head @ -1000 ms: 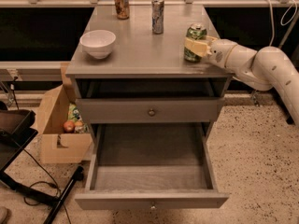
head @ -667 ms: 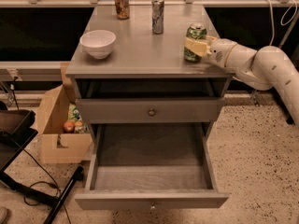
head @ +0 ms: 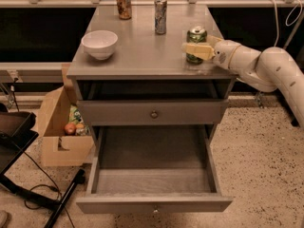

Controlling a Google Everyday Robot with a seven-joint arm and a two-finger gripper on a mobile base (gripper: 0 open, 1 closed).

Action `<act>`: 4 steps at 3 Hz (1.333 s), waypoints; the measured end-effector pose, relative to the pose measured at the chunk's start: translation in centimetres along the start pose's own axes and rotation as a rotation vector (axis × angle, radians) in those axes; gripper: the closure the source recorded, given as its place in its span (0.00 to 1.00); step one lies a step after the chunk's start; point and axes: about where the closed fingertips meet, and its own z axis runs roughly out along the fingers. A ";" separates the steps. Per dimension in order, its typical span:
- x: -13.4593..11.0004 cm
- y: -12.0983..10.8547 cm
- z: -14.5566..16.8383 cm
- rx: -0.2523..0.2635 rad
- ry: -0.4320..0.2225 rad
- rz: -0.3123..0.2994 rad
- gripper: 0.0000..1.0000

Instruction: Pick green can from middle drawer and place on counter

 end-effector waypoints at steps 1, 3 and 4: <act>-3.2 0.2 -0.8 0.000 -0.026 -0.061 0.00; -11.4 0.3 -5.3 -0.011 0.063 -0.232 0.00; -14.6 2.4 -14.0 -0.021 0.220 -0.332 0.00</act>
Offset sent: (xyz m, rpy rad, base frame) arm -0.0192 -0.0539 0.1230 -0.2085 -0.1725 0.0026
